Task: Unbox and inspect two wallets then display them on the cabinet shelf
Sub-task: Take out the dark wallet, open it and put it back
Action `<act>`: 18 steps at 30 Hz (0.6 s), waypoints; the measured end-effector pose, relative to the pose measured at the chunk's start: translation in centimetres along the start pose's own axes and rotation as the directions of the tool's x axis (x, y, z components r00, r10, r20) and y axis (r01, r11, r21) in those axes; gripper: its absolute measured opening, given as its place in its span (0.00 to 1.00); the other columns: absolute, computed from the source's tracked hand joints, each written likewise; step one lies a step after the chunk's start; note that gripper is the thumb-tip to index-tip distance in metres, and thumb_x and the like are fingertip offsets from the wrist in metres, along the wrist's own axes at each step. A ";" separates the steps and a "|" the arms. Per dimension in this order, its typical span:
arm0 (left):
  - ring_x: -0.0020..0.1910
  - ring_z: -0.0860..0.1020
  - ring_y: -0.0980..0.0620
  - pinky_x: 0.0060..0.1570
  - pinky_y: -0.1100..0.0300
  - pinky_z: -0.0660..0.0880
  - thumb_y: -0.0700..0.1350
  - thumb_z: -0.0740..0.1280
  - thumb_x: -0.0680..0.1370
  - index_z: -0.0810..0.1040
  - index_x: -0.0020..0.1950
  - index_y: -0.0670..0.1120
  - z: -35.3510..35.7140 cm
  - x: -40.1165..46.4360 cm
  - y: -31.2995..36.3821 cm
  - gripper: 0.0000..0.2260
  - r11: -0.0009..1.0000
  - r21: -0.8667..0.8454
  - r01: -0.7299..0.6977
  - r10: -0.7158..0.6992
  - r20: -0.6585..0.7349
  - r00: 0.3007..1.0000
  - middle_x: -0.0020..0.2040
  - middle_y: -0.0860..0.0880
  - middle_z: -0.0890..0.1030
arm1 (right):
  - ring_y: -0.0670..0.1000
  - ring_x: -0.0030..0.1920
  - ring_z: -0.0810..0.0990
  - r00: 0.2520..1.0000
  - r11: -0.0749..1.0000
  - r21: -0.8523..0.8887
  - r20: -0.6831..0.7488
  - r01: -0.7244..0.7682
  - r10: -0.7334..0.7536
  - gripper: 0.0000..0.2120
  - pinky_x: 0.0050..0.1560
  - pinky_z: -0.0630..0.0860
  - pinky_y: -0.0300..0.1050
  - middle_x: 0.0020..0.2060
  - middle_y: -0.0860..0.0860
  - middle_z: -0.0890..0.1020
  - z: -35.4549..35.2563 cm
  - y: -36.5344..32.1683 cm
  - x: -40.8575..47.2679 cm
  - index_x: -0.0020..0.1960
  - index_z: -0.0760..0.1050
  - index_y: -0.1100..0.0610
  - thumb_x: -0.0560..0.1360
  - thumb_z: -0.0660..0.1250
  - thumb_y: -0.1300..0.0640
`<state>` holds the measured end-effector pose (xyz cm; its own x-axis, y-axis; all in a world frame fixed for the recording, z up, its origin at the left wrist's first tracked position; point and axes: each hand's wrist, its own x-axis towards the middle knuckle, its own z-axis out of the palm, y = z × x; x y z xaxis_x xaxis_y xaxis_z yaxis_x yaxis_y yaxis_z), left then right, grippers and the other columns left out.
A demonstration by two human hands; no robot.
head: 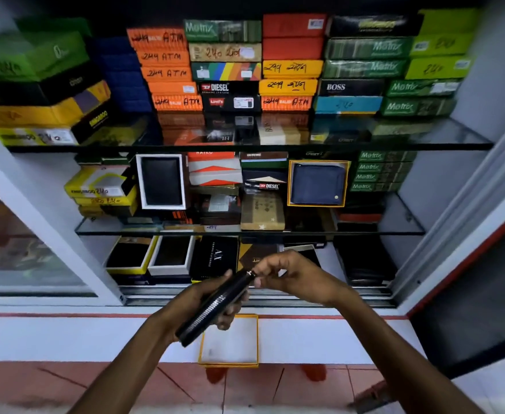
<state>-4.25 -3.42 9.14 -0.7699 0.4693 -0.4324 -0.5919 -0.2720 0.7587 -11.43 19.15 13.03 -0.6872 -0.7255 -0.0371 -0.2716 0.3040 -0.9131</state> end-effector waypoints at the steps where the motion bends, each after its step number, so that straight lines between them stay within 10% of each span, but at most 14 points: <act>1: 0.26 0.70 0.53 0.31 0.61 0.66 0.57 0.57 0.81 0.79 0.50 0.38 0.1 0.0 0.3 0.22 1.000 0.002 0.019 -0.019 0.012 1.000 0.32 0.47 0.74 | 0.37 0.39 0.78 0.999 1.000 -0.007 -0.031 0.005 -0.005 0.08 0.41 0.71 0.30 0.39 0.45 0.83 -0.2 -0.3 -0.1 0.50 0.83 0.61 0.74 0.72 0.58; 8: 0.28 0.76 0.51 0.31 0.61 0.71 0.47 0.57 0.82 0.77 0.53 0.35 -1.0 1.0 0.7 0.16 0.968 -0.239 0.078 -0.046 0.140 0.989 0.35 0.44 0.79 | 0.36 0.34 0.78 0.983 0.985 -0.165 -0.165 0.049 -0.077 0.06 0.35 0.69 0.28 0.35 0.46 0.85 -1.4 -4.4 -2.4 0.45 0.85 0.55 0.72 0.74 0.52; 11: 0.22 0.70 0.53 0.26 0.62 0.66 0.50 0.75 0.68 0.79 0.47 0.38 0.8 1.3 1.4 0.17 0.982 -0.183 0.044 -0.053 -0.047 0.997 0.30 0.46 0.76 | 0.37 0.31 0.77 0.971 0.969 -0.215 -0.180 0.118 -0.158 0.05 0.31 0.67 0.26 0.31 0.44 0.82 -1.7 -7.0 -3.5 0.44 0.85 0.56 0.73 0.74 0.55; 15: 0.21 0.65 0.53 0.25 0.64 0.63 0.53 0.63 0.76 0.81 0.35 0.44 3.2 2.1 2.5 0.17 0.993 -0.119 -0.017 -0.021 -0.314 0.949 0.29 0.48 0.72 | 0.38 0.30 0.77 0.959 0.936 -0.319 -0.185 0.147 -0.214 0.04 0.30 0.67 0.27 0.27 0.40 0.78 -1.6 -8.4 -4.1 0.44 0.85 0.55 0.74 0.72 0.55; 18: 0.26 0.70 0.52 0.29 0.61 0.68 0.57 0.61 0.78 0.80 0.47 0.44 3.4 2.1 2.7 0.17 0.997 -0.083 0.008 -0.036 -0.344 0.938 0.35 0.47 0.75 | 0.37 0.30 0.77 0.923 0.962 -0.269 -0.356 0.048 -0.145 0.05 0.32 0.68 0.26 0.30 0.42 0.80 -2.7 -7.1 -3.5 0.44 0.84 0.53 0.74 0.72 0.53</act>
<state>-6.66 -0.32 11.95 -0.7834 0.1612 -0.6002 -0.6154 -0.3369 0.7126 -8.89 21.20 20.69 -0.8347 -0.4943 0.2425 -0.4750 0.4237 -0.7713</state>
